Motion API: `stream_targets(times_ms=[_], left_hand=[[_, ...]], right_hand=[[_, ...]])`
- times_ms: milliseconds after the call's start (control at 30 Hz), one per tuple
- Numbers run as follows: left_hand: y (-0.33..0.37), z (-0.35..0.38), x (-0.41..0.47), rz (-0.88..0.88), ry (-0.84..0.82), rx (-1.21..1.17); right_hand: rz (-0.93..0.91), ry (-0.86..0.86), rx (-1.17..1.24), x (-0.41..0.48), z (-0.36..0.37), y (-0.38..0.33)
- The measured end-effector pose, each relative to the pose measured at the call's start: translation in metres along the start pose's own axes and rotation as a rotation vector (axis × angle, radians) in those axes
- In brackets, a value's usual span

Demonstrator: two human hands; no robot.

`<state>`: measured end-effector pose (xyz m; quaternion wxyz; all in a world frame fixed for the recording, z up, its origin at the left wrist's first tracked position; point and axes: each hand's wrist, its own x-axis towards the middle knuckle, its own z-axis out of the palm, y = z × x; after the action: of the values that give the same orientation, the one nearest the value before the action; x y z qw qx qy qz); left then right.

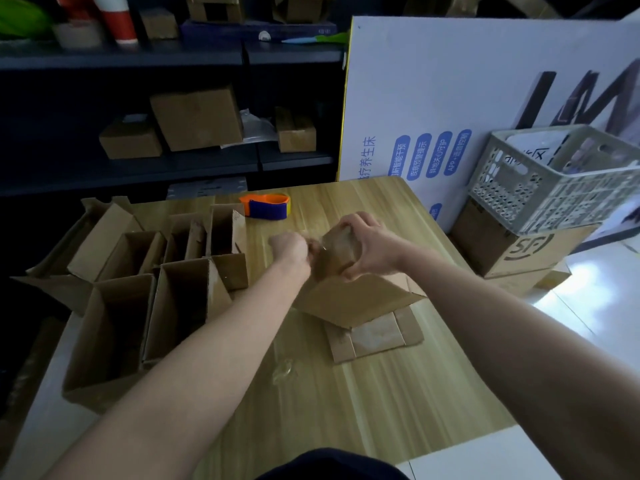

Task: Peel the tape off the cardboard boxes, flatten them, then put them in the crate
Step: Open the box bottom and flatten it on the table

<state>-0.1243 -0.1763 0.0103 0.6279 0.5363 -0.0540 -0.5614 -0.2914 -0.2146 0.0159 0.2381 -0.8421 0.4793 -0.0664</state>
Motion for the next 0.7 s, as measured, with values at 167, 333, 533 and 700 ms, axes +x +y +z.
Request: stream_targets(times_ms=[167, 333, 533, 700], left_hand=[[-0.004, -0.018, 0.033, 0.154, 0.140, 0.492], [-0.030, -0.001, 0.029, 0.424, -0.107, 1.275], [-0.044, 0.021, 0.020, 0.622, -0.197, 1.553], [-0.059, 0.036, 0.006, 0.678, -0.383, 1.507]], right_hand=[[0.122, 0.154, 0.131, -0.011, -0.022, 0.039], [0.103, 0.176, 0.265, -0.015, 0.011, 0.043], [0.243, 0.017, 0.195, -0.030, 0.007, 0.070], [0.283, -0.076, -0.251, -0.030, 0.014, 0.070]])
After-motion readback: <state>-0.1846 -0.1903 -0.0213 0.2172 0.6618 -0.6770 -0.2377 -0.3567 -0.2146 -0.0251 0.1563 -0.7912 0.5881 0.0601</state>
